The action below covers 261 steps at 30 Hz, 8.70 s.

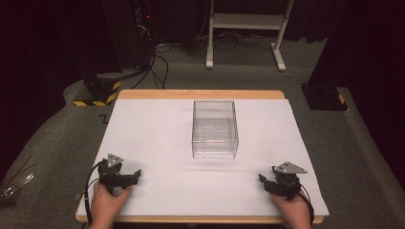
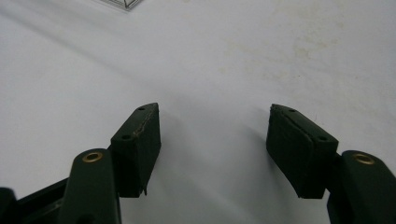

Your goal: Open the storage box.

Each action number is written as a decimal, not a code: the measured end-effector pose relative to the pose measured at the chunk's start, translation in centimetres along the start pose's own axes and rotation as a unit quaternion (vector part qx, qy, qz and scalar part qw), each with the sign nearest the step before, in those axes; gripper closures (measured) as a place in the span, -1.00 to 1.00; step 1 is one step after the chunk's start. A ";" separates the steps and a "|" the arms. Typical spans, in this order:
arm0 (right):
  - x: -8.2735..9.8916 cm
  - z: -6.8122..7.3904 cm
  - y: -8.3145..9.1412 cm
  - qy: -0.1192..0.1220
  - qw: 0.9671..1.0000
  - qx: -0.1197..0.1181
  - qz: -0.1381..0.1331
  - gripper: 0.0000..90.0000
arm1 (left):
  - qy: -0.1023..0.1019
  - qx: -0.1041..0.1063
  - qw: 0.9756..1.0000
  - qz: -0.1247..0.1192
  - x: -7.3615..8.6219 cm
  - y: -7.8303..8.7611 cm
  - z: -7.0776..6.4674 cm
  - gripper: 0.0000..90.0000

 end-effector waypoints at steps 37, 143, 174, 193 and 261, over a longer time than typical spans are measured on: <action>-3.6 3.4 0.8 0.013 0.995 -0.040 -0.091 0.01 | 0.000 0.000 1.000 0.001 0.0 0.0 0.0 -0.99; -11.7 9.8 -8.0 -0.038 0.973 -0.167 -0.153 0.71 | -0.001 0.000 1.000 0.000 0.0 0.0 0.0 -0.99; -10.7 11.4 -6.4 -0.034 0.961 -0.228 -0.154 0.62 | -0.001 0.000 1.000 0.000 0.0 0.0 0.0 -0.99; -10.0 11.9 -4.8 -0.024 0.955 -0.254 -0.153 0.76 | -0.001 0.000 1.000 0.000 0.0 0.0 0.0 -0.99; -4.9 15.3 3.3 -0.007 0.940 -0.314 -0.133 0.82 | -0.001 -0.001 1.000 -0.001 0.0 0.0 0.0 -0.99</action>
Point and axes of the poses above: each handheld gripper's, and its own axes: y roughly backward along the jaws, x roughly out of its underside, z roughly to its left, the point moved 9 cm from there along -y, roughly forward along the jaws, and after that the axes turned 14 degrees about -z, right-handed, at the moved point
